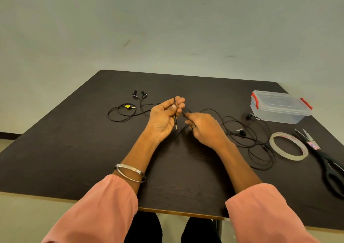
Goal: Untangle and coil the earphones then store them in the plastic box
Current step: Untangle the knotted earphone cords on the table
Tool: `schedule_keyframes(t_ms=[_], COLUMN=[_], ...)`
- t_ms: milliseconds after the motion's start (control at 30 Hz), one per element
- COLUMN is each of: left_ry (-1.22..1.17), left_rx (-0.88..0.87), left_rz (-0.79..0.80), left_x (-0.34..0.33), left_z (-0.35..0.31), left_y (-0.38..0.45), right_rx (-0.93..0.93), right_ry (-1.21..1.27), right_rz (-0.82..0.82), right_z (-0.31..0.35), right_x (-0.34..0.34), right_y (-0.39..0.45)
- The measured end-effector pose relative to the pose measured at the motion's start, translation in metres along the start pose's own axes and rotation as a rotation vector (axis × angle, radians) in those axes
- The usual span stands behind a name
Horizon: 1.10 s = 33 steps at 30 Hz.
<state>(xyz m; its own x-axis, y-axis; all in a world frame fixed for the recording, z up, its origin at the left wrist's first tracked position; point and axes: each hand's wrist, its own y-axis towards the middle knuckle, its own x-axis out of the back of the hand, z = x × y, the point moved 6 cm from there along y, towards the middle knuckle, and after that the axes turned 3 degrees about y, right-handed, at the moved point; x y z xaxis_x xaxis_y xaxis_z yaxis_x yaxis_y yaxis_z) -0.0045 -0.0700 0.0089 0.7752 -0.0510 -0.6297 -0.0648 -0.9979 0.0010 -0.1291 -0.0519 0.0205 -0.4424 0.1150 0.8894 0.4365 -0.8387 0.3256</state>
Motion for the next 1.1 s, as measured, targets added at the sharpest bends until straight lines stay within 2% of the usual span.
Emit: schedule_keyframes(t_ms=[67,167,333,500,667,833,1000,1100], left_ry=[0.001,0.036,0.311,0.635,0.706,0.83,0.883,0.926], left_rx=[-0.028,-0.085,-0.149,-0.163,-0.123,-0.128,-0.164,-0.172], left_rz=[-0.018,-0.026,-0.04,0.117,0.272,0.388,0.417,0.459], left_x=[0.002,0.006,0.009,-0.005,-0.017,-0.024,-0.029,-0.031], left_z=[-0.001,-0.004,-0.004,0.003,0.013,0.017,0.019,0.021], left_y=[-0.001,-0.002,-0.005,-0.011,-0.017,-0.023,-0.026,-0.028], right_rx=[0.037,0.097,0.116,0.072,-0.068,-0.171,-0.23,-0.262], right_ry=[-0.037,-0.014,0.07,0.446,0.865,1.045,1.242,1.277], right_rz=[0.038,0.002,-0.073,-0.262,-0.389,-0.447,-0.537,-0.55], right_z=[0.007,0.015,0.015,0.009,-0.008,-0.019,-0.032,-0.037], right_x=[-0.002,0.002,0.012,0.035,0.05,0.05,0.054,0.054], right_y=[-0.002,-0.006,-0.012,-0.014,-0.014,-0.011,-0.011,-0.012])
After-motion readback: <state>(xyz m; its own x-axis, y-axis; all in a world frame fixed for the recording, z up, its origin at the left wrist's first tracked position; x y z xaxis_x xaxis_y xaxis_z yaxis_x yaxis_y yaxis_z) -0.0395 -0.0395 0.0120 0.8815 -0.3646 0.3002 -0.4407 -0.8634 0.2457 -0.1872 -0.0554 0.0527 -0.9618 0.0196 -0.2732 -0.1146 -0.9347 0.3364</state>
